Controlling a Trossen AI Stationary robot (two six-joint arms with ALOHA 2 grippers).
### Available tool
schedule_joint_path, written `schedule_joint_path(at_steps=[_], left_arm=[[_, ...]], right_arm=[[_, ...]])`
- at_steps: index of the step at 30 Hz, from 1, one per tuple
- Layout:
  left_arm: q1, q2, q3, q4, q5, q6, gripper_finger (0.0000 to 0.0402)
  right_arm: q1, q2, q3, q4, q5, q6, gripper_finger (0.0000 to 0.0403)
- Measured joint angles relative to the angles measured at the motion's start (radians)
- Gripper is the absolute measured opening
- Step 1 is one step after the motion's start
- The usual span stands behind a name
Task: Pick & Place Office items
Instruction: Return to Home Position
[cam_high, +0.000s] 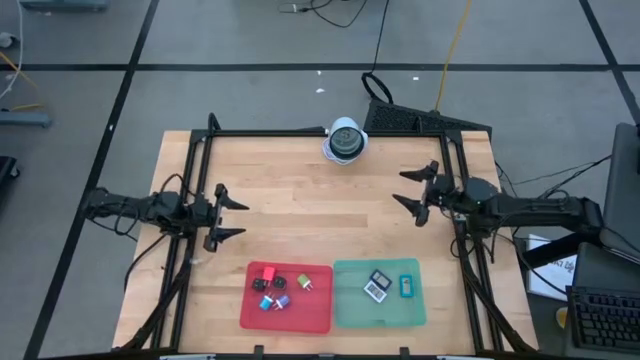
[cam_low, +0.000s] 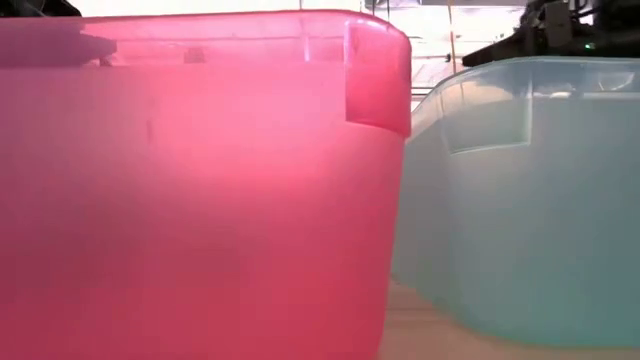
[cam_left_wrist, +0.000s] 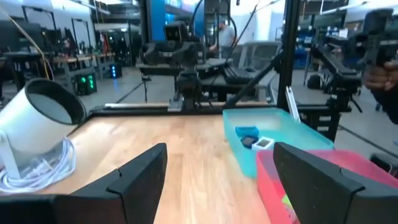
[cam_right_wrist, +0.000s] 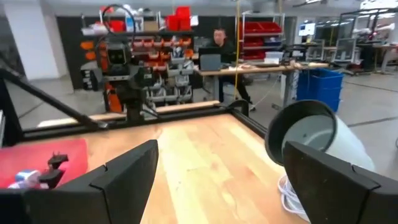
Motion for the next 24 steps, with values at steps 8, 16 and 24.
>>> schedule_joint_path(at_steps=[8,16,24], left_arm=[[0.000,0.000,-0.001,-0.021,-0.001,-0.019,0.0296],[0.000,0.000,-0.001,-0.021,-0.009,-0.012,0.0296],[0.000,0.000,-0.001,-0.022,-0.009,-0.017,0.0296]], right_arm=[[0.000,-0.122,-0.091,0.008,0.085,0.051,0.0334],[0.015,-0.113,-0.207,0.190,0.073,0.108,0.0334],[0.111,-0.113,-0.227,0.203,-0.004,0.041,0.0334]])
